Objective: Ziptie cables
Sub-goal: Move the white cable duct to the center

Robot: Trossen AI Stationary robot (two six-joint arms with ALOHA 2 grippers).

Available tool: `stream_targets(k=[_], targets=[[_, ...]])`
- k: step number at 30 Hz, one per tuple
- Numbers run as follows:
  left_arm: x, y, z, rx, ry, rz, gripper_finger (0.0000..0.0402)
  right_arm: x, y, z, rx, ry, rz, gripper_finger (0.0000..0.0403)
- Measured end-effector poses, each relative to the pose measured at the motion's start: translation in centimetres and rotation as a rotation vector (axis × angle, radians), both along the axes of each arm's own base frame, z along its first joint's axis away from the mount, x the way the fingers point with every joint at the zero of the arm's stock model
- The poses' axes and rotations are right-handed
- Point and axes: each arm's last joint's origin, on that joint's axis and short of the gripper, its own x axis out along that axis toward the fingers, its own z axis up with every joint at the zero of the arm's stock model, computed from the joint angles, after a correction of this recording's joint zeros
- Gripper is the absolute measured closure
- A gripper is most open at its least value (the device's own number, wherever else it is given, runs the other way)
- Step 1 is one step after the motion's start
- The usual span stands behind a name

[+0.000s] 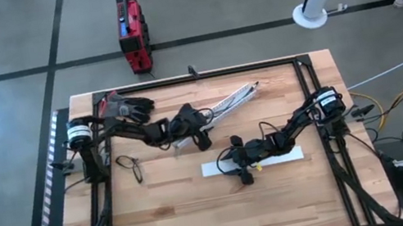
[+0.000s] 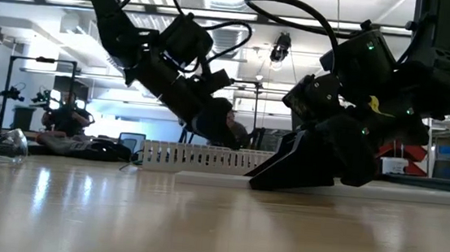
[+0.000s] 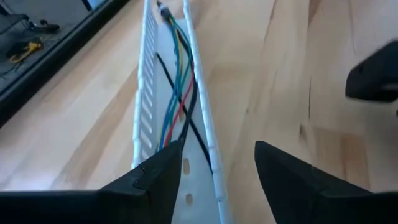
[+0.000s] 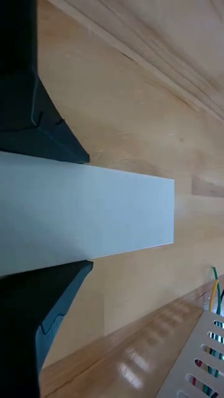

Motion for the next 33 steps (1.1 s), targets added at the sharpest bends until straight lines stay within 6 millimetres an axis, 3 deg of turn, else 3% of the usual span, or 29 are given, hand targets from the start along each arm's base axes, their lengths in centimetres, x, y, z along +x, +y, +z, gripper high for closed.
stream_targets(k=[11,18,21,25,33], targets=[[0.0,0.2,-2.3,-0.024,0.058,0.022,0.0257,0.0,0.0,0.0,-0.005,-0.005,0.005,0.0181],[-0.1,-0.9,-3.1,-0.031,0.115,-0.009,0.0359,0.0,0.0,0.1,-0.015,-0.008,0.013,0.0181],[-0.5,-1.7,-3.1,-0.046,0.171,-0.031,0.0394,0.0,0.1,0.3,-0.022,-0.011,0.021,0.0181],[-0.9,-3.2,-3.3,-0.085,0.247,-0.024,0.0384,0.0,0.4,1.0,-0.032,-0.008,0.035,0.0182],[-2.2,-8.5,-3.2,-0.111,0.378,-0.144,0.0396,-0.4,0.8,2.8,-0.022,0.036,0.068,0.0182]])
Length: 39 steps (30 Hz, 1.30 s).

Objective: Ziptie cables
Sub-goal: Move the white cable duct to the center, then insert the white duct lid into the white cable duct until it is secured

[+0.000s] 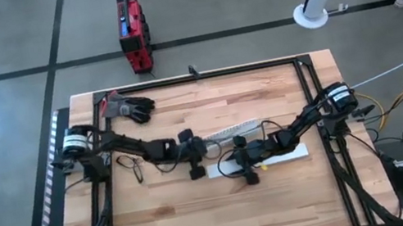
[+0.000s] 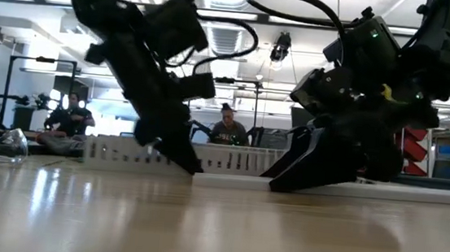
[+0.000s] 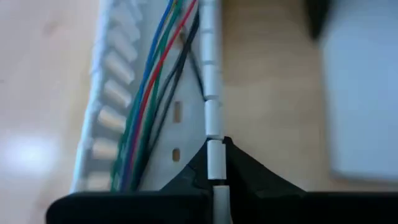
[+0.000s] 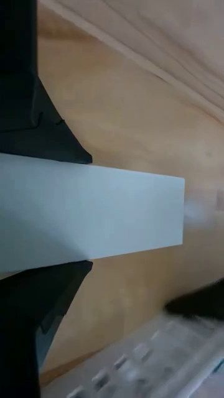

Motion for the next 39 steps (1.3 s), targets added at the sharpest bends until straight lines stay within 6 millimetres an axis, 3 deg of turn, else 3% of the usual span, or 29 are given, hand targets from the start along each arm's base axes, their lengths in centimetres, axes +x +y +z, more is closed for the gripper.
stream_targets(k=[10,17,27,30,39], targets=[[-2.8,-4.5,3.3,-0.054,0.045,-0.091,0.0365,-0.1,0.8,0.4,0.058,0.003,0.025,0.0182],[-3.7,-4.6,3.6,-0.057,0.098,-0.042,0.0325,1.1,2.3,1.3,0.063,-0.023,0.077,0.0182],[-3.7,-4.9,4.0,-0.075,0.084,-0.052,0.0267,3.1,3.5,4.6,-0.052,-0.005,0.174,0.0183],[-3.7,-5.2,4.2,-0.089,0.084,-0.059,0.0252,3.1,2.6,6.2,-0.145,-0.035,0.176,0.0183],[-3.4,-6.3,6.0,-0.103,0.019,-0.094,0.0229,2.4,-2.4,10.4,-0.308,-0.078,0.126,0.0183]])
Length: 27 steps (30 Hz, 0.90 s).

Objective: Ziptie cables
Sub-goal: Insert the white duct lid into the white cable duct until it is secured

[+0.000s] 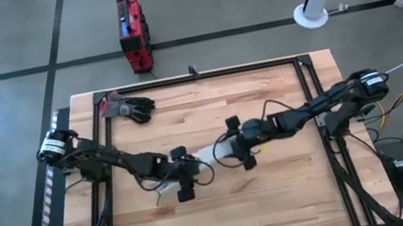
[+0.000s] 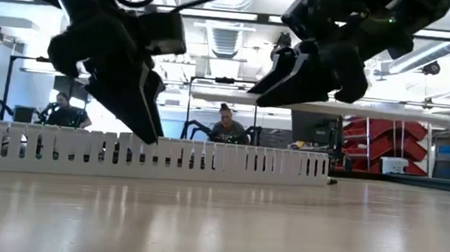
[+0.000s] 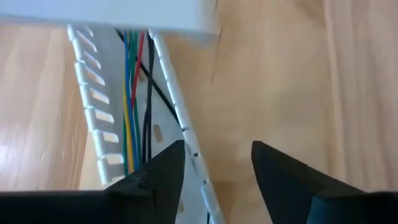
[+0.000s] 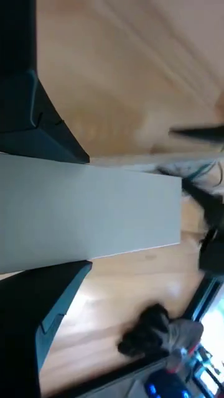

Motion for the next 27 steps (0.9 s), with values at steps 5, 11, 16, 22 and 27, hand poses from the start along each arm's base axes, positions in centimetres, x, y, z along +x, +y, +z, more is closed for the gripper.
stream_targets(k=[5,11,16,22,27], targets=[[-0.2,0.0,0.8,-0.002,-0.024,0.0,0.0217,-0.4,-1.9,-0.3,-0.009,0.053,0.063,0.0183],[-0.1,0.0,0.8,0.022,-0.038,0.008,0.0215,0.0,-3.5,-2.0,0.086,0.088,0.129,0.0183],[0.0,0.0,0.9,0.035,-0.05,-0.009,0.0222,0.6,-3.8,-3.8,0.056,0.085,0.157,0.0183],[0.2,0.0,1.2,0.036,-0.063,-0.013,0.0231,1.1,-4.2,-4.9,0.038,0.074,0.146,0.0183],[0.6,0.1,1.9,0.09,-0.081,-0.001,0.0236,0.7,-4.3,-3.9,0.023,0.074,0.155,0.0183]])
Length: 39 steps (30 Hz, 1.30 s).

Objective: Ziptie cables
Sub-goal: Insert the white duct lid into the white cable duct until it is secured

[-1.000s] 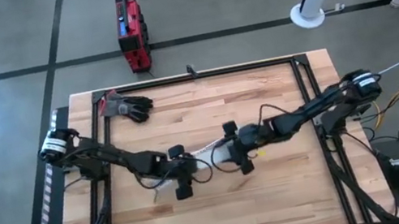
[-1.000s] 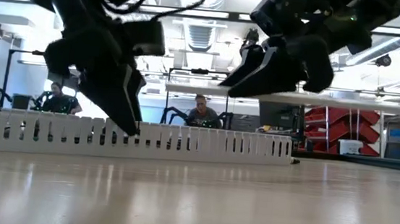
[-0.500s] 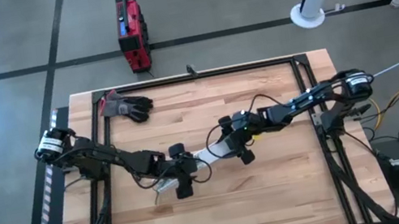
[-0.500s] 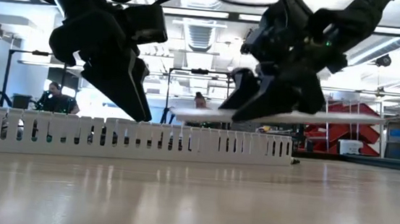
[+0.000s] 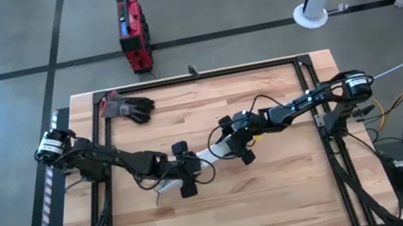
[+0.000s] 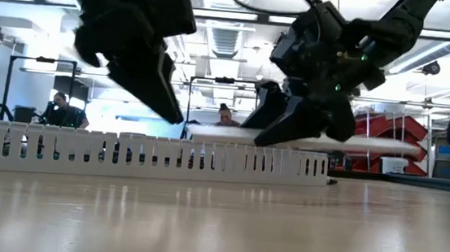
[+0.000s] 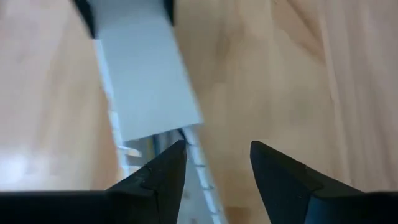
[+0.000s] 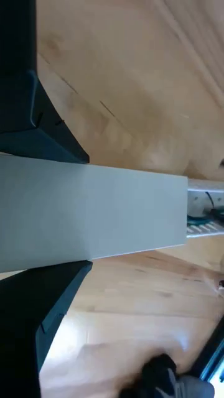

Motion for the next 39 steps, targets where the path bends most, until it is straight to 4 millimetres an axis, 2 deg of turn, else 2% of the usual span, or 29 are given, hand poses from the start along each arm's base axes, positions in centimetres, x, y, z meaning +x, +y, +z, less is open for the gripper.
stream_targets(k=[4,9,15,18,23,26,35,39], targets=[[0.2,0.4,0.6,0.075,-0.021,0.079,0.0231,-0.7,-0.2,1.4,-0.022,0.02,-0.018,0.0183],[0.7,1.6,0.2,0.042,-0.031,0.185,0.0206,-2.0,-0.3,3.7,-0.075,0.036,-0.056,0.0183],[2.1,2.5,-0.3,-0.019,-0.113,0.221,0.015,-3.1,-0.5,6.0,-0.081,0.0,-0.089,0.0184],[2.9,2.8,-0.5,-0.026,-0.159,0.229,0.0116,-3.5,-0.6,6.5,-0.073,0.003,-0.1,0.0184],[3.7,3.4,-1.8,-0.065,-0.159,0.254,0.0064,-4.0,-0.6,6.8,-0.081,0.032,-0.133,0.0184],[4.2,3.6,-2.8,-0.096,-0.157,0.263,0.0048,-4.1,-0.7,6.8,-0.085,0.04,-0.139,0.0184],[4.7,3.8,-4.9,-0.07,-0.112,0.254,0.0054,-4.3,-0.6,6.7,-0.085,0.066,-0.137,0.0184],[4.8,3.7,-6.7,-0.079,-0.056,0.255,0.0055,-4.4,-0.6,6.6,-0.083,0.078,-0.138,0.0184]])
